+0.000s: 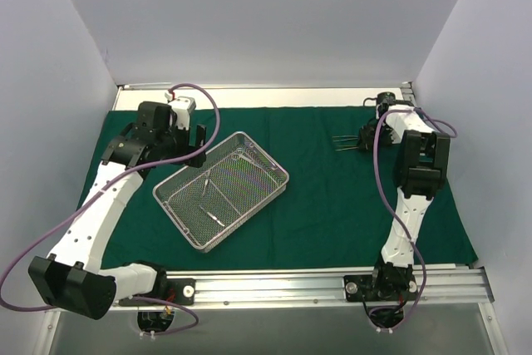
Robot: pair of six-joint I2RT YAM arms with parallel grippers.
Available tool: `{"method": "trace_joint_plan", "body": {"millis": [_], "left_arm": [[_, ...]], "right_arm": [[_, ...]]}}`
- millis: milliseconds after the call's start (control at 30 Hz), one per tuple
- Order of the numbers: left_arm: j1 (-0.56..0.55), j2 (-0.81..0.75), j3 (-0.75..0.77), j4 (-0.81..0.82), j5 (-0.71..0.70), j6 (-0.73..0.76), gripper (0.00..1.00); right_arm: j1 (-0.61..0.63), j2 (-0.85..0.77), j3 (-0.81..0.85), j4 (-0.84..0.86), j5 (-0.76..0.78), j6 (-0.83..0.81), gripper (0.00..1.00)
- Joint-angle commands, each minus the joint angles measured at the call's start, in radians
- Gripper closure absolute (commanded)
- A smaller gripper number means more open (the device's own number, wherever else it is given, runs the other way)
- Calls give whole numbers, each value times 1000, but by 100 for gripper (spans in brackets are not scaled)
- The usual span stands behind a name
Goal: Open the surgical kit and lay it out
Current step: Place the medical item in the surgical kit.
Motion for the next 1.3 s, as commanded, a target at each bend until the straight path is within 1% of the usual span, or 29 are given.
{"method": "trace_joint_plan", "body": {"millis": [0,133,167,233,267,367,433,467,500,533,567,667,700,767,800,867,900,1000,1067,1100,1200,1267], "left_arm": [[8,6,0,38,57,-3,6],[8,-2,-9,43,77,8,6],[8,-5,-14,53,67,2,6],[8,-5,-23,72,59,-12,6],[6,-5,-35,78,58,-12,6],[8,2,-31,67,47,-14,6],[9,15,-20,51,25,-14,6],[11,31,-14,29,16,-18,4],[14,45,5,14,9,-32,3],[23,61,14,-2,-7,-41,1],[28,99,25,-37,-10,-50,9],[31,171,65,-104,-2,-64,23],[31,185,69,-115,-5,-76,25],[29,217,65,-117,-11,-89,30],[26,226,57,-109,-8,-93,35],[23,269,45,-97,-19,-109,40],[20,288,45,-97,-15,-121,44],[0,358,61,-97,-27,-141,51],[-20,401,89,-111,-53,-153,52],[-40,412,97,-115,-89,-158,52],[-60,452,100,-103,-123,-175,48],[-61,495,106,-117,-146,-199,48]], "right_arm": [[-5,18,-20,-64,41,-1,75],[-3,11,-21,-70,38,-15,73],[-2,6,-15,-68,36,-25,70],[-3,-3,-5,-79,39,-33,69],[-2,-18,6,-82,42,-44,65],[1,-67,21,-104,45,-68,60],[7,-98,26,-122,47,-96,52],[9,-136,22,-125,46,-108,51],[12,-160,6,-125,41,-128,47],[13,-176,-3,-128,32,-143,46],[16,-218,-11,-128,26,-163,45],[35,-294,-34,-142,24,-254,44],[39,-316,-43,-136,24,-280,44],[50,-367,-61,-116,7,-386,44],[55,-382,-67,-110,0,-424,44],[76,-432,-77,-119,15,-520,44],[84,-456,-90,-113,19,-548,44],[105,-563,-176,-76,39,-613,43],[105,-639,-262,-35,20,-630,43],[101,-661,-285,-15,10,-634,43],[78,-710,-334,1,-33,-657,43],[70,-727,-331,-3,-42,-674,43]]}}
